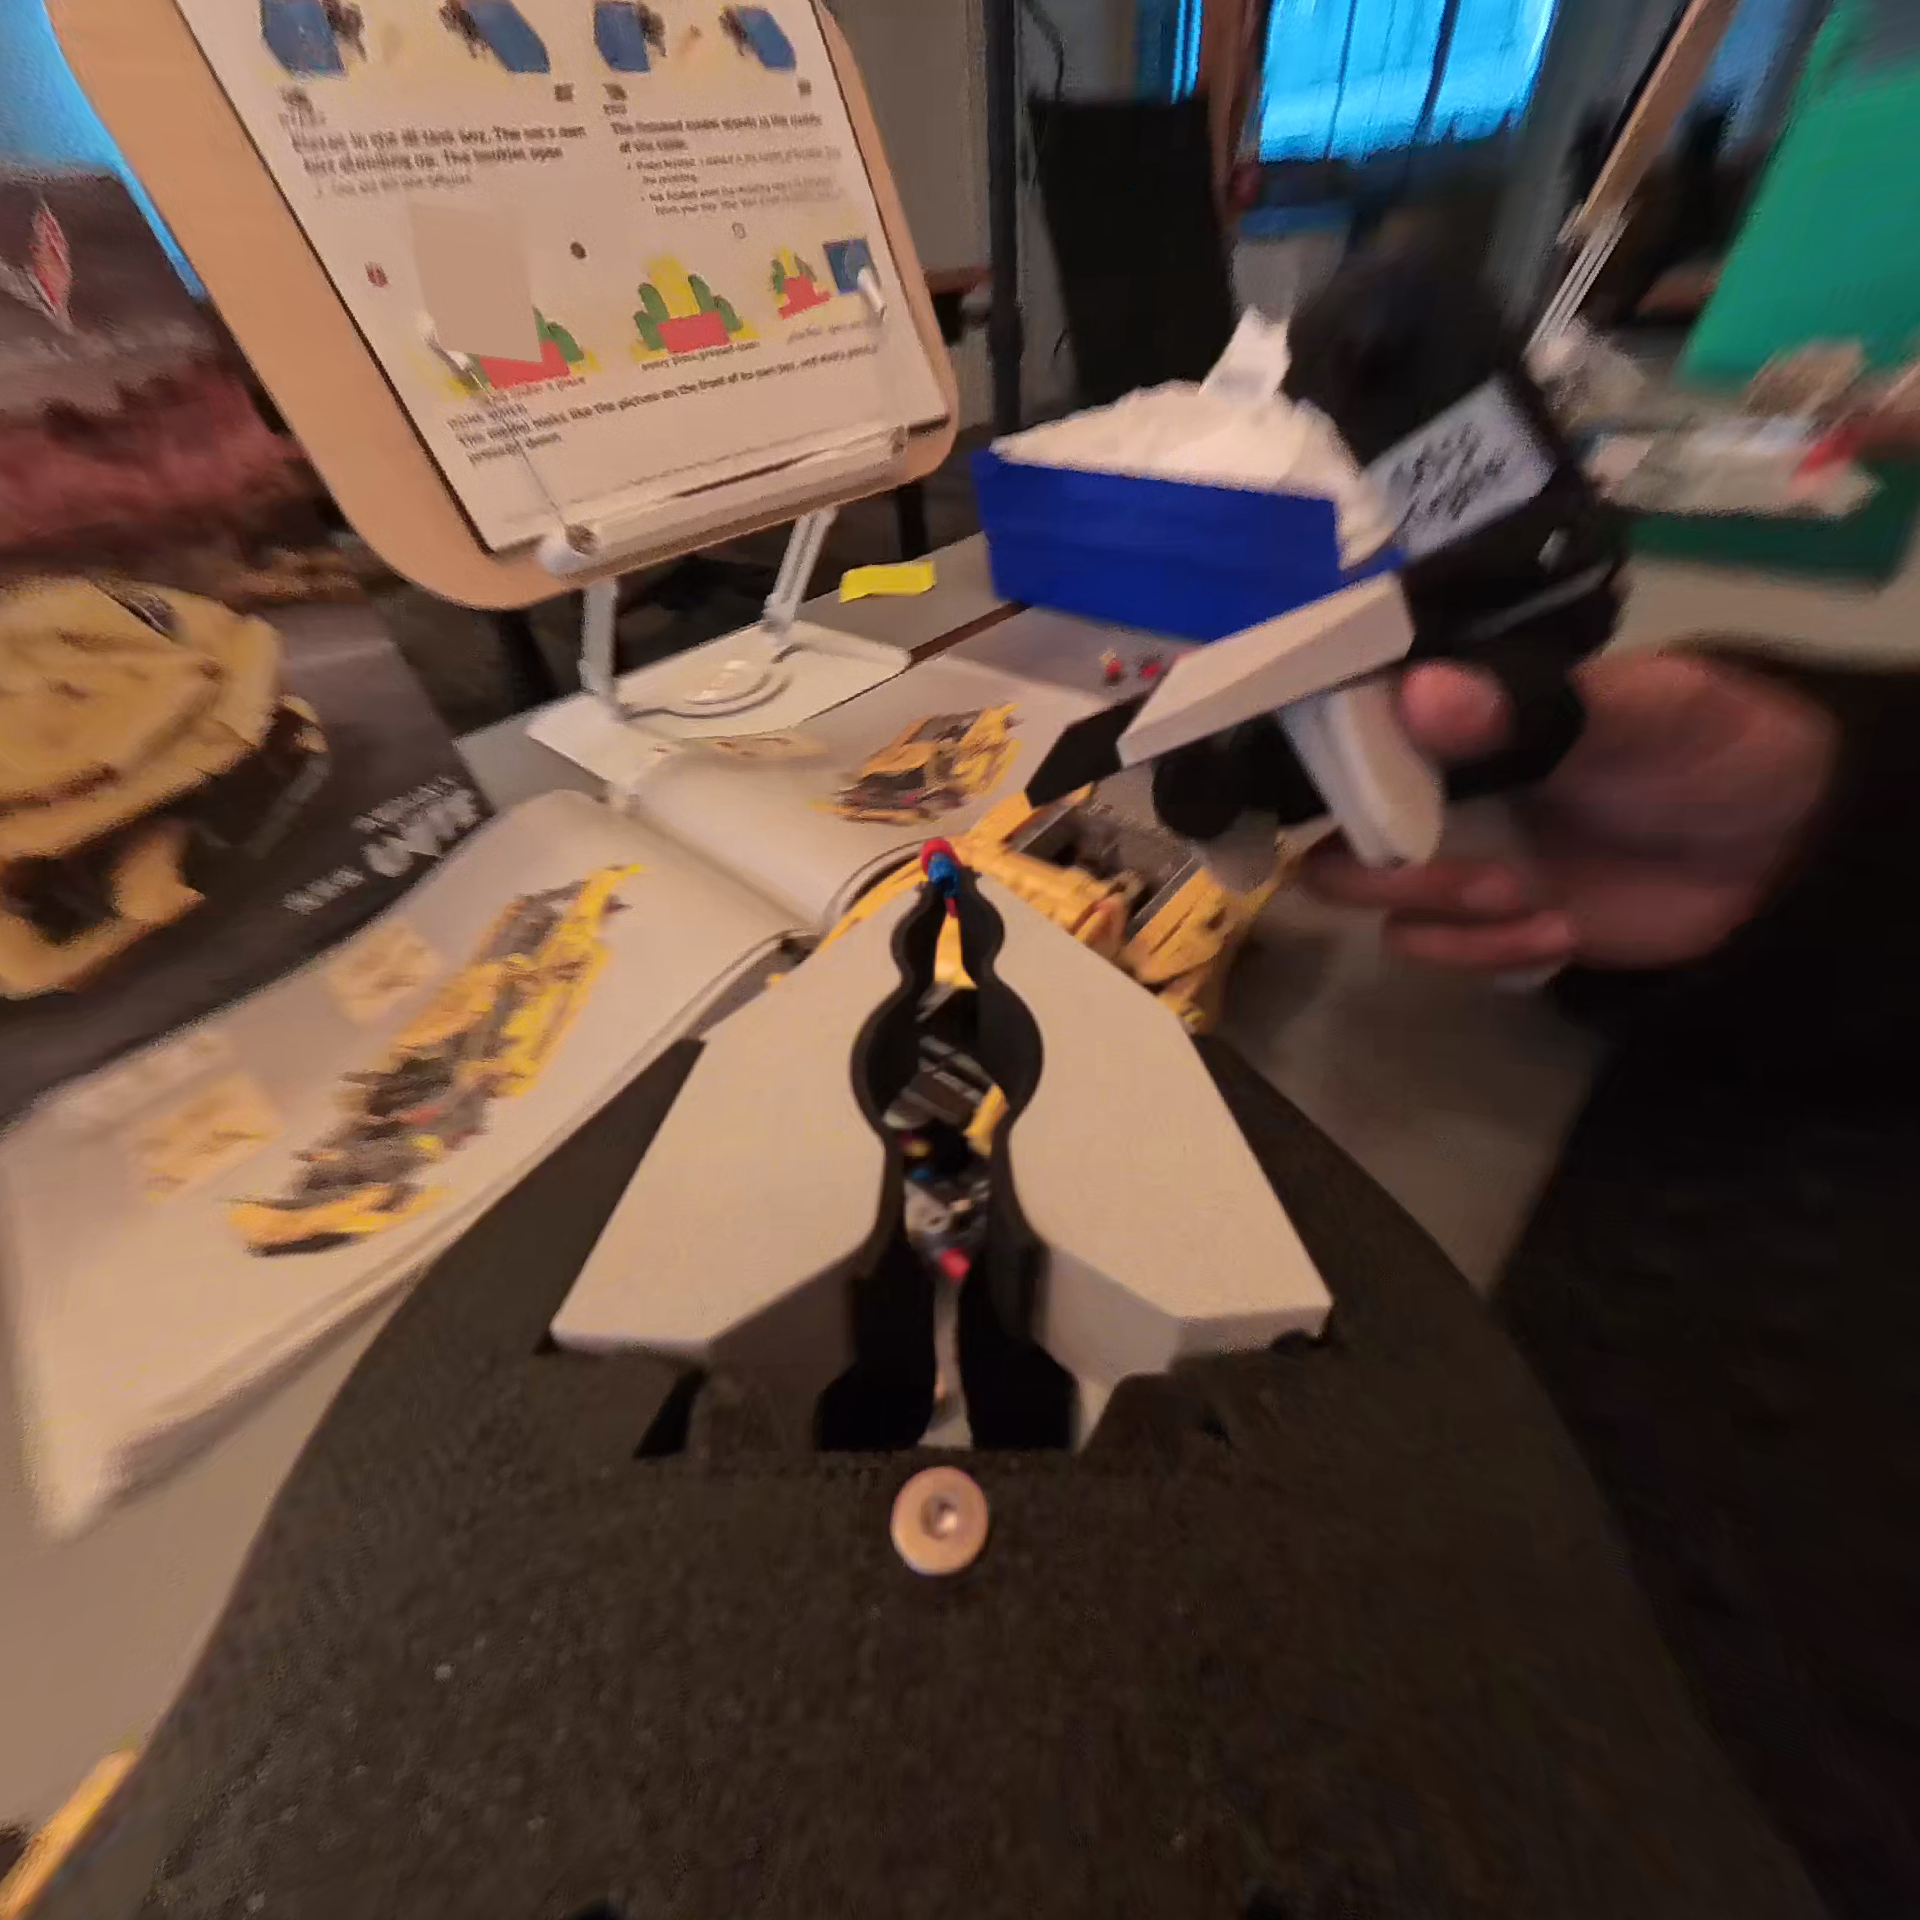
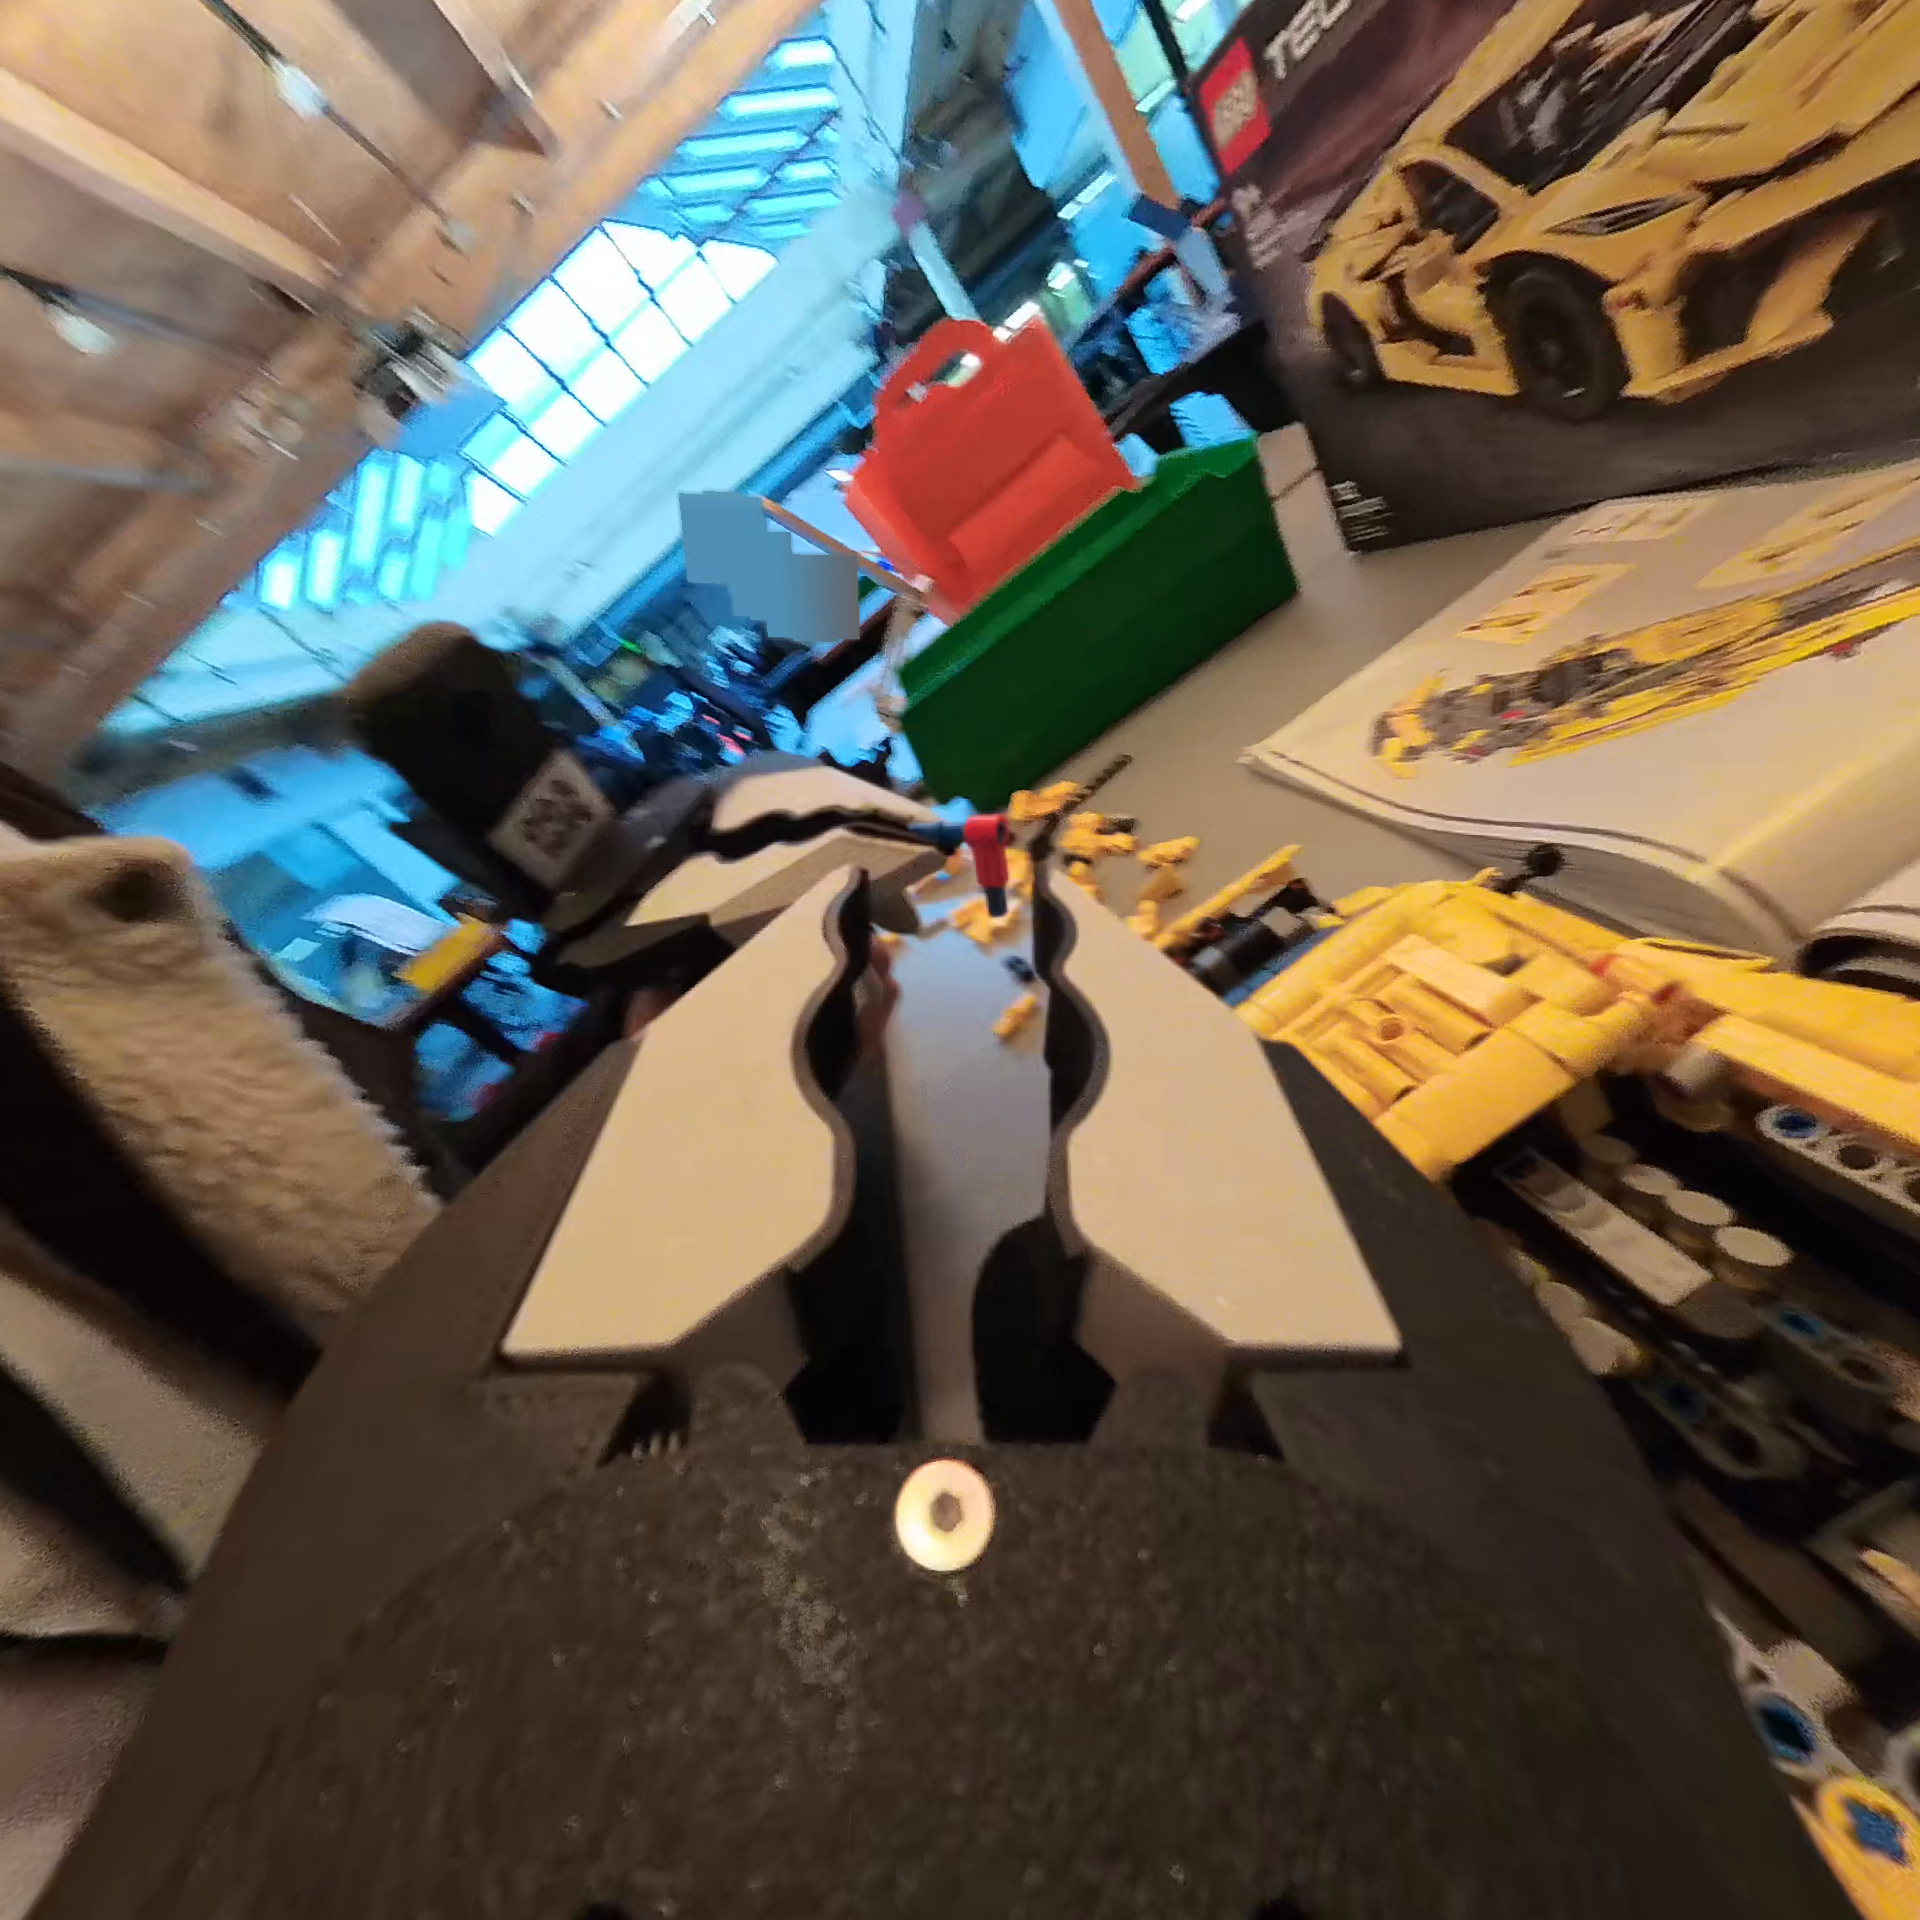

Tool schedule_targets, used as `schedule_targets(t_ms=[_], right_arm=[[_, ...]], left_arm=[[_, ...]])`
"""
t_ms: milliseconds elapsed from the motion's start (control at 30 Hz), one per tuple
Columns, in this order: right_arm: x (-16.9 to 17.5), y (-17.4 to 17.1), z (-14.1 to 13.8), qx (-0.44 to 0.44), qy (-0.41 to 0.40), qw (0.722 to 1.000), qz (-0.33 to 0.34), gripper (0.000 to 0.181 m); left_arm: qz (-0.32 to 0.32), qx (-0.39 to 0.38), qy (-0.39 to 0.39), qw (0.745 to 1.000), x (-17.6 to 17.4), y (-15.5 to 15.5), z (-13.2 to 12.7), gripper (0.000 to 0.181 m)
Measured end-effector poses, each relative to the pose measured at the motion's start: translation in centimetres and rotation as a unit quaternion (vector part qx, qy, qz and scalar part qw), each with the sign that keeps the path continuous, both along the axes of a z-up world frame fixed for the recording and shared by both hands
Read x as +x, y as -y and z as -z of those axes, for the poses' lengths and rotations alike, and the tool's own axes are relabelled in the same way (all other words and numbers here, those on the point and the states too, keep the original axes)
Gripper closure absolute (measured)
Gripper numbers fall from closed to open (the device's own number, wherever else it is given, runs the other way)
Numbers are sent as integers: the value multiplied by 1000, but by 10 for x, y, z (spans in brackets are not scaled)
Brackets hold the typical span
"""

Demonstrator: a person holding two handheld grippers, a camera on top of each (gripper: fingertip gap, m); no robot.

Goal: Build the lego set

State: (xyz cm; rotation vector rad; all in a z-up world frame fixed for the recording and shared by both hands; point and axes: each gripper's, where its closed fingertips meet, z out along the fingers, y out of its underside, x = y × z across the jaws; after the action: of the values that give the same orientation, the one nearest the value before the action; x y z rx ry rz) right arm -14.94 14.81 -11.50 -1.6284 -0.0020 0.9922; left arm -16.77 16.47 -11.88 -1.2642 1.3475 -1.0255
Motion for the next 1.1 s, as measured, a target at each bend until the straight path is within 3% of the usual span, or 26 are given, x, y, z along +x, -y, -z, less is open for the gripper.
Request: schedule_targets(t_ms=[67,167,333,433,700,867,967,1100], right_arm=[[-3,-4,7,-6,49,999,14,144],[-9,-6,13,-14,77,997,12,141],[-13,-4,15,-15,89,996,4,146],[-14,-3,19,-20,108,994,-5,157],[-22,2,20,-27,107,993,-32,158],[-20,5,17,-20,130,991,-29,158],[-16,7,12,-19,105,994,-35,158],[-24,12,4,-11,53,996,-77,158]], left_arm=[[-13,119,-27,992,1,0,6,179],[-14,292,-56,955,5,6,12,178],[6,414,-71,907,10,17,19,178],[15,425,-66,902,9,22,17,178],[33,426,-64,902,3,28,15,178],[41,349,-54,935,3,32,13,176],[44,276,-68,958,4,23,19,157],[55,228,-72,969,7,20,25,155]])
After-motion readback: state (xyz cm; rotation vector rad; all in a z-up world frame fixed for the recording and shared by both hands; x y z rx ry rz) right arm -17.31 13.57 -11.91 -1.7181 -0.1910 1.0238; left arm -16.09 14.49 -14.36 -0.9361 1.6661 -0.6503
